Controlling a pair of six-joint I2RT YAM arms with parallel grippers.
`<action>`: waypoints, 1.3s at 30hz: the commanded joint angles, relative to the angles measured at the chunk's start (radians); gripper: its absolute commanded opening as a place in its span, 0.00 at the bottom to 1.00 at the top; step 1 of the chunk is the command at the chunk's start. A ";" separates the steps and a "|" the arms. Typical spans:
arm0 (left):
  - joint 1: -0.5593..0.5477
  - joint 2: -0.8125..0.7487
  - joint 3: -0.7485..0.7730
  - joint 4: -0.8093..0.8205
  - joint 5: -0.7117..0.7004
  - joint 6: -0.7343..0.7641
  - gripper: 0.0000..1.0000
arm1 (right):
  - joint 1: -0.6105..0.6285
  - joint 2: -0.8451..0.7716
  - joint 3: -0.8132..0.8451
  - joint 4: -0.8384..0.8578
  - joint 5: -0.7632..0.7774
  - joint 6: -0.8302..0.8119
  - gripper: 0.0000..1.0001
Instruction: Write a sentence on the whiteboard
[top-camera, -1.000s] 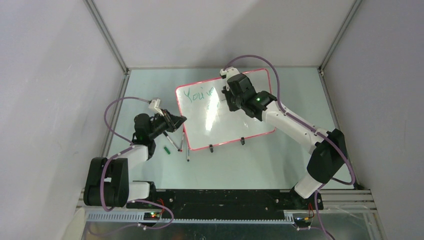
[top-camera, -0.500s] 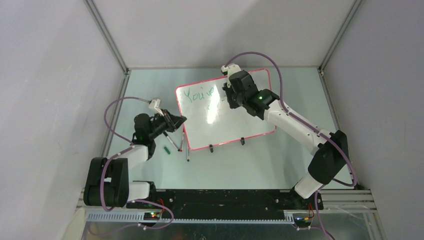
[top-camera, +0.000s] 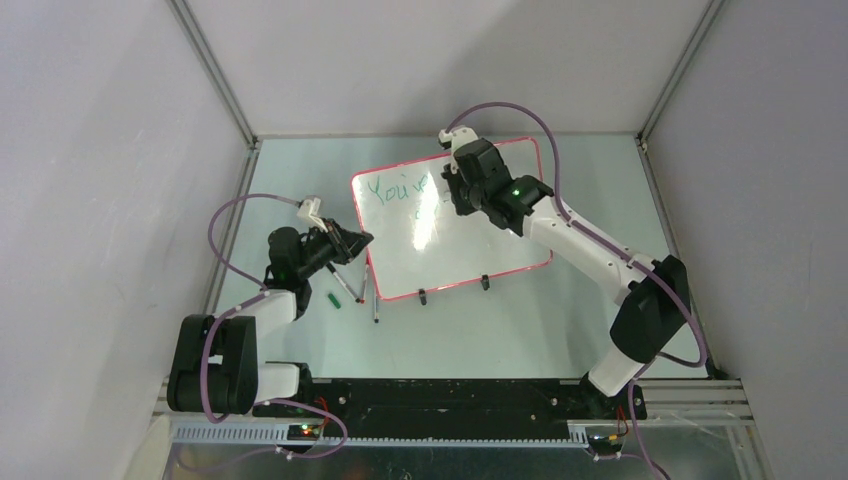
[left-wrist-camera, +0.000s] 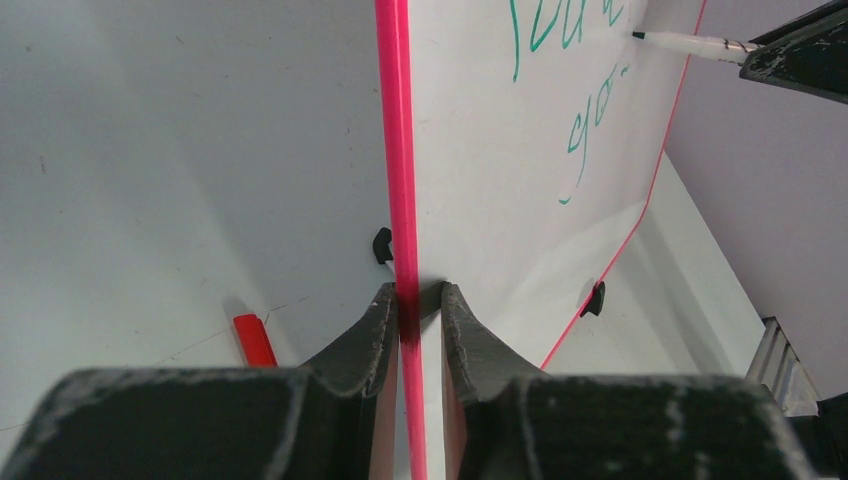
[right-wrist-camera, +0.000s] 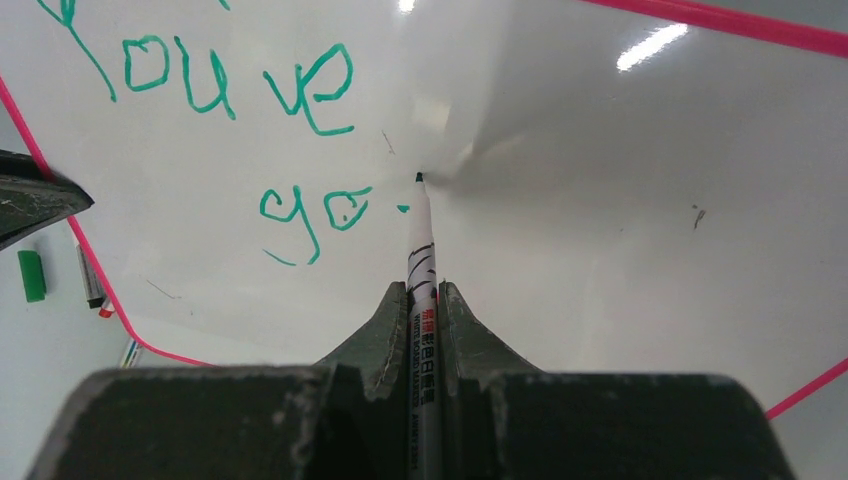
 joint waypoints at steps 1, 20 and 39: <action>0.008 0.001 -0.019 -0.058 -0.090 0.049 0.01 | -0.004 0.015 0.040 0.009 -0.006 0.004 0.00; 0.008 -0.002 -0.020 -0.058 -0.091 0.050 0.01 | 0.011 -0.033 -0.051 -0.016 0.007 0.022 0.00; 0.008 -0.002 -0.020 -0.058 -0.092 0.050 0.01 | 0.012 -0.064 -0.093 -0.031 0.045 0.030 0.00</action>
